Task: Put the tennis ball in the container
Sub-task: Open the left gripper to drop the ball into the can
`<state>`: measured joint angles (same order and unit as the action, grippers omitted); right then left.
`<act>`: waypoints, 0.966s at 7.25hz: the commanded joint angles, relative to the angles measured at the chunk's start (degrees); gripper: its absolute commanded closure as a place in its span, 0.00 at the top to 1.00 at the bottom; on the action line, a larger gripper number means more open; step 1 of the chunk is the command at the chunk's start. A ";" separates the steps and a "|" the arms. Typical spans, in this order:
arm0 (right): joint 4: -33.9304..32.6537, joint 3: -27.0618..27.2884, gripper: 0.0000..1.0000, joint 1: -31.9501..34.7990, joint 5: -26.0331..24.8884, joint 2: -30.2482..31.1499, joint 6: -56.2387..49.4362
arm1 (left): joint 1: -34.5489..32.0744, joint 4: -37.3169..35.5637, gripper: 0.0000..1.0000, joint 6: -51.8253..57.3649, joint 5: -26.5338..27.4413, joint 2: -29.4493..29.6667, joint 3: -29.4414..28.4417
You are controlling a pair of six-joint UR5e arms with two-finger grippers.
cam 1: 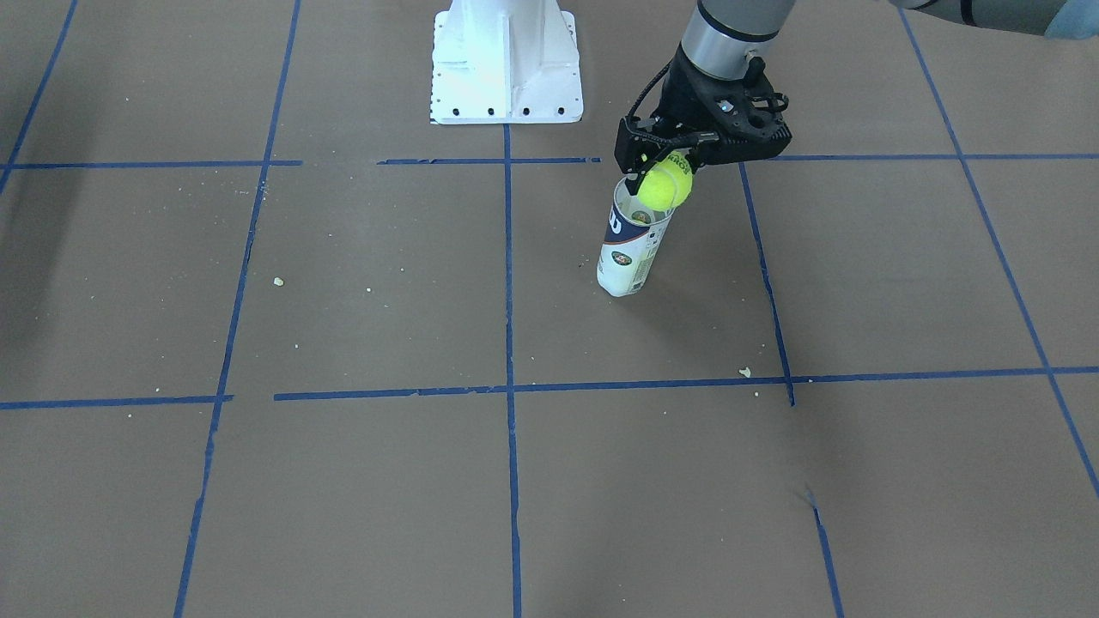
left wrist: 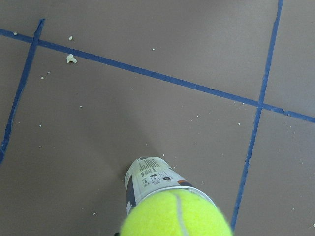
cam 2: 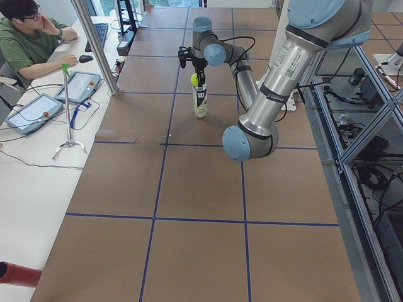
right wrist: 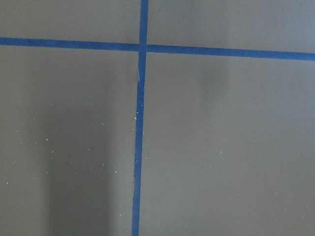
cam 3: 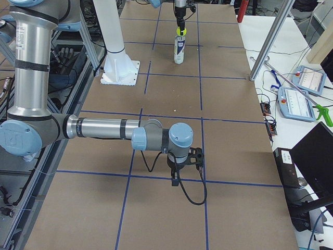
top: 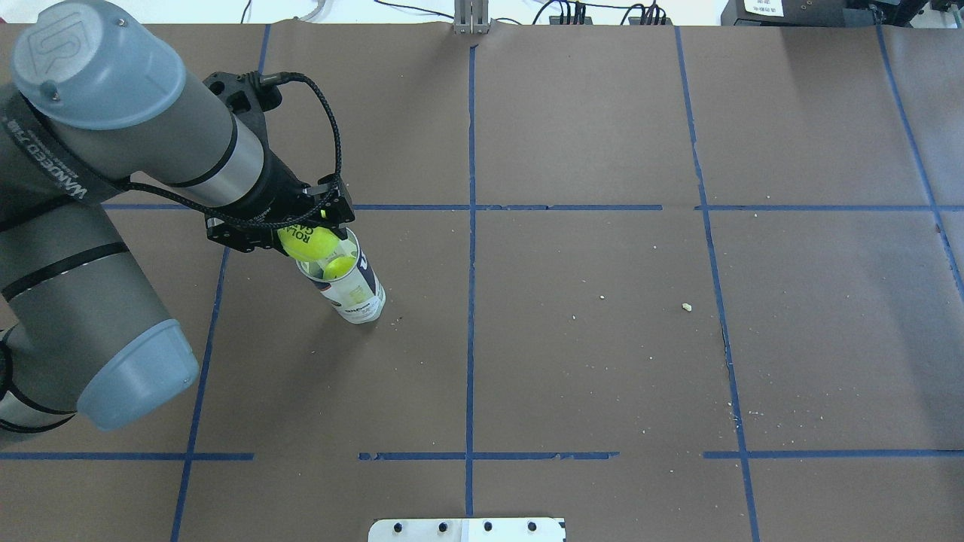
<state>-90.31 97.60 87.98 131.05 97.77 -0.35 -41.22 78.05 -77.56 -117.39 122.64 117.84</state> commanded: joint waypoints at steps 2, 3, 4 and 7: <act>-0.04 -0.04 1.00 0.00 0.00 -0.03 0.00 | 0.17 0.09 0.46 0.04 -0.03 0.67 -0.51; 0.05 -0.04 1.00 0.00 0.00 -0.04 0.00 | 0.09 0.09 0.69 0.04 0.06 0.67 -0.51; 0.05 -0.04 1.00 0.00 0.00 -0.04 0.00 | 0.09 0.17 0.77 0.04 0.14 0.67 -0.51; -0.04 -0.04 1.00 0.00 0.00 -0.04 0.00 | 0.18 0.18 0.99 0.13 0.23 0.67 -0.42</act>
<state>-90.28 97.56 87.98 131.05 97.74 -0.35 -41.09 78.22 -77.50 -117.23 123.31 117.38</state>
